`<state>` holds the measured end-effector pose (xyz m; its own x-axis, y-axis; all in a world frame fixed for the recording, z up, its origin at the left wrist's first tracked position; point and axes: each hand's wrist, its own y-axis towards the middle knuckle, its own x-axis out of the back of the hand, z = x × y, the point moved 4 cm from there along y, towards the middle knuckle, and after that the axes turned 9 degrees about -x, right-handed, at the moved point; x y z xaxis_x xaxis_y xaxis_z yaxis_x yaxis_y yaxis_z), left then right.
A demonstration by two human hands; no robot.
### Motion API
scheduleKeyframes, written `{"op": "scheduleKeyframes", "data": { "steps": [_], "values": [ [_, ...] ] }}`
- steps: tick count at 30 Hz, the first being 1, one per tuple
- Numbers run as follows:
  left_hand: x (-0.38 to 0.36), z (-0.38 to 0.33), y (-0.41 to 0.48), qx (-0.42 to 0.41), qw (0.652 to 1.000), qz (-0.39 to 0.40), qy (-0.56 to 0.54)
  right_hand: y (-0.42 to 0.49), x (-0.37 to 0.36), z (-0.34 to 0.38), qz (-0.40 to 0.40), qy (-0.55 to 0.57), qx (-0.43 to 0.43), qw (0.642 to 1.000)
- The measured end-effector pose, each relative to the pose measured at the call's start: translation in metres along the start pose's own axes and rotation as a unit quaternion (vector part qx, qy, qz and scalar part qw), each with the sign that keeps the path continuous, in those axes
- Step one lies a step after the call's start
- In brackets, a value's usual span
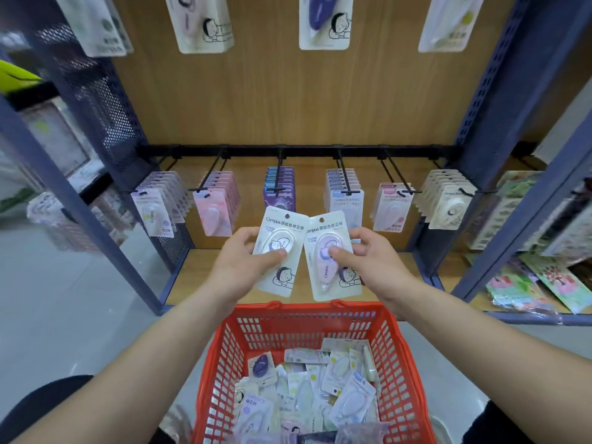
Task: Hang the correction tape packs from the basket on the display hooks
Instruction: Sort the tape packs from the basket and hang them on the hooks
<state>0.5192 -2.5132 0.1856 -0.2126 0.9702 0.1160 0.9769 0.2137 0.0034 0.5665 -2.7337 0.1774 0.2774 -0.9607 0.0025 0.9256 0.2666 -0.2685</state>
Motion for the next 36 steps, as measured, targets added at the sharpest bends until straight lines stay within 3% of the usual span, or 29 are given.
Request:
{"op": "scheduleKeyframes", "data": {
  "steps": [4,11,16,23,30,36],
  "values": [
    [0.03,-0.012,-0.005,0.001,0.999,0.018,0.036,0.002,-0.029,0.007,0.006,-0.008,0.006,1.0],
    [0.089,0.011,-0.021,0.01,0.999,-0.045,0.015,0.004,-0.079,-0.008,-0.004,-0.011,-0.003,1.0],
    [0.091,-0.015,-0.011,-0.034,0.998,-0.054,-0.023,0.002,-0.083,0.006,-0.056,0.013,0.016,0.998],
    [0.071,-0.049,-0.035,-0.093,0.991,-0.071,-0.065,-0.017,-0.076,0.054,-0.071,-0.014,0.039,0.997],
    [0.053,-0.095,-0.056,-0.129,0.982,-0.109,-0.091,-0.05,-0.075,0.096,-0.054,-0.043,0.075,0.995],
    [0.052,-0.129,-0.055,-0.146,0.981,-0.115,-0.058,-0.067,-0.077,0.129,0.038,-0.027,0.083,0.995]
  ]
}}
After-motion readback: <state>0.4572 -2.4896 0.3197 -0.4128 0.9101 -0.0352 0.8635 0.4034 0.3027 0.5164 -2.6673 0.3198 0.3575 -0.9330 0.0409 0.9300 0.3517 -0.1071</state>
